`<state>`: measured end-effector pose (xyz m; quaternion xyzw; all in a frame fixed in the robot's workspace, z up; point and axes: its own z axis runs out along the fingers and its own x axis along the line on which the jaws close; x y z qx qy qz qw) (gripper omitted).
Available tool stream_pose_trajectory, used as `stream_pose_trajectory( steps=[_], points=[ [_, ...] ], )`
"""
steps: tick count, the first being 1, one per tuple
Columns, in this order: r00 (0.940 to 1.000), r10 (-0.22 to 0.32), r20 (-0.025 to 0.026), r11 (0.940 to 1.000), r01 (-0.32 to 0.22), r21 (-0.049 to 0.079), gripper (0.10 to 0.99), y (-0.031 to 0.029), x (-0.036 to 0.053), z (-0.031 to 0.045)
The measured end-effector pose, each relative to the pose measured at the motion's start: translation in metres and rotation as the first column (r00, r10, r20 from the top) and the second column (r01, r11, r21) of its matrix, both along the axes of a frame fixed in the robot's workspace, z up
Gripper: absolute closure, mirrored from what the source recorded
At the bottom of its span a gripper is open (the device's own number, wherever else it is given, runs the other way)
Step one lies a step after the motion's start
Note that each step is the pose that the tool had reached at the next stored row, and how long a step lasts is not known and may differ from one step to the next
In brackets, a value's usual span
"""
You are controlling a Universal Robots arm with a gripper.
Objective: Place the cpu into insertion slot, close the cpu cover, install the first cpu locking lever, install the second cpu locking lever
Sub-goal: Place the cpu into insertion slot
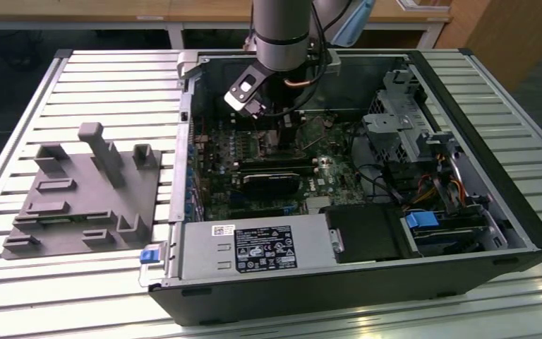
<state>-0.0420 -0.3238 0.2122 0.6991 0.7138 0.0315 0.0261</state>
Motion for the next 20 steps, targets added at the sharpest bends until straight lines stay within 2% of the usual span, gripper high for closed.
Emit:
stream_pose_trajectory(
  steps=[20],
  points=[
    [0.9997,-0.024,0.0001,0.9997,0.024,0.0,0.549,0.0026,-0.0009,-0.0134]
  ],
)
